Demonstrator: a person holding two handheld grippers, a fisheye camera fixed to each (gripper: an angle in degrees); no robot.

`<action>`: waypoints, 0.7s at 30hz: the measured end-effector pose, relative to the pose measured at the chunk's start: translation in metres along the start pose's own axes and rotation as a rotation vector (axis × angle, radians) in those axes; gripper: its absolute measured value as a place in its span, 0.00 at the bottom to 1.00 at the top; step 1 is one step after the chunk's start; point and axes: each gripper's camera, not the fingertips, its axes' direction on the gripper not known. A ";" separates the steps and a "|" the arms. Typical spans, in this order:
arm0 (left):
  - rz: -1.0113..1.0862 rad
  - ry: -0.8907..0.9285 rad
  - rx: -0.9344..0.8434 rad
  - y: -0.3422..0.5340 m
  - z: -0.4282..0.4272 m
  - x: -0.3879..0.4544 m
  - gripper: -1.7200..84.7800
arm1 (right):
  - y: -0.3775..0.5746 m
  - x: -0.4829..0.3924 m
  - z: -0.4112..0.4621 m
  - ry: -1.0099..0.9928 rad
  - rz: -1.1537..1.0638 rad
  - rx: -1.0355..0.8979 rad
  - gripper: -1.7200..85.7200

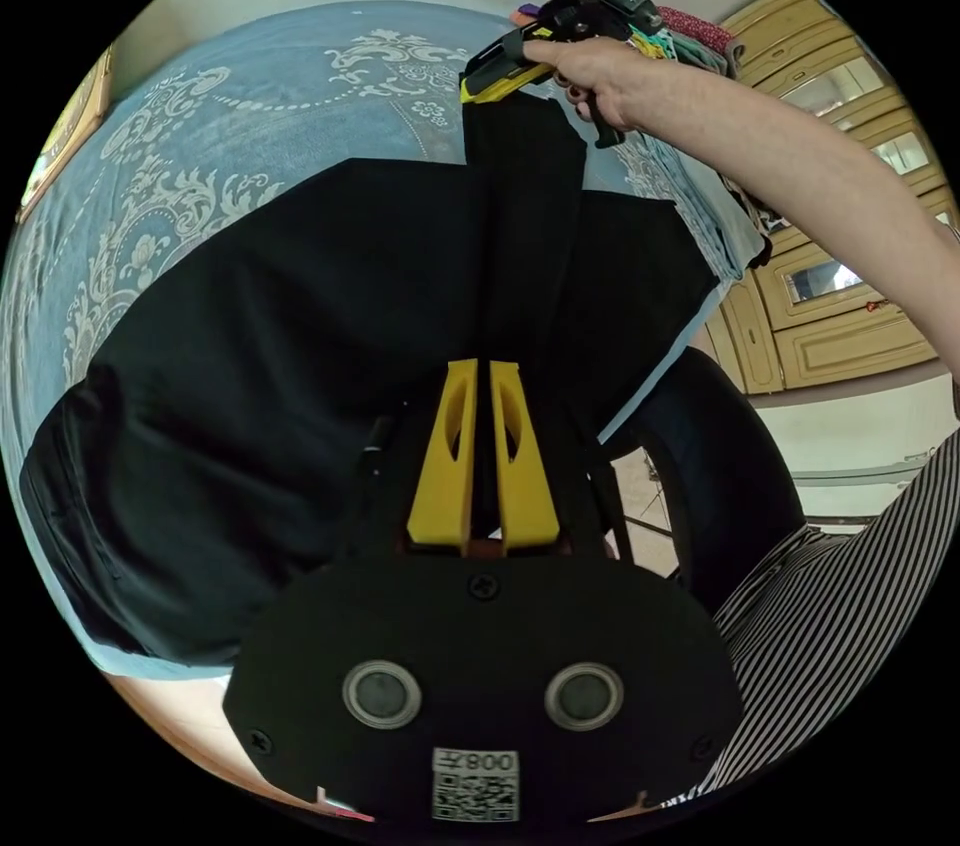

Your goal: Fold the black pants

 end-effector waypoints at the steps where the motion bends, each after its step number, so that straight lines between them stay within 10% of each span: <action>1: -0.001 -0.001 0.002 -0.005 0.001 0.004 0.04 | 0.006 0.007 0.005 -0.010 -0.002 -0.001 0.05; 21: 0.166 -0.001 0.019 -0.138 0.030 0.175 0.03 | 0.324 0.256 0.007 -0.702 0.251 0.416 0.03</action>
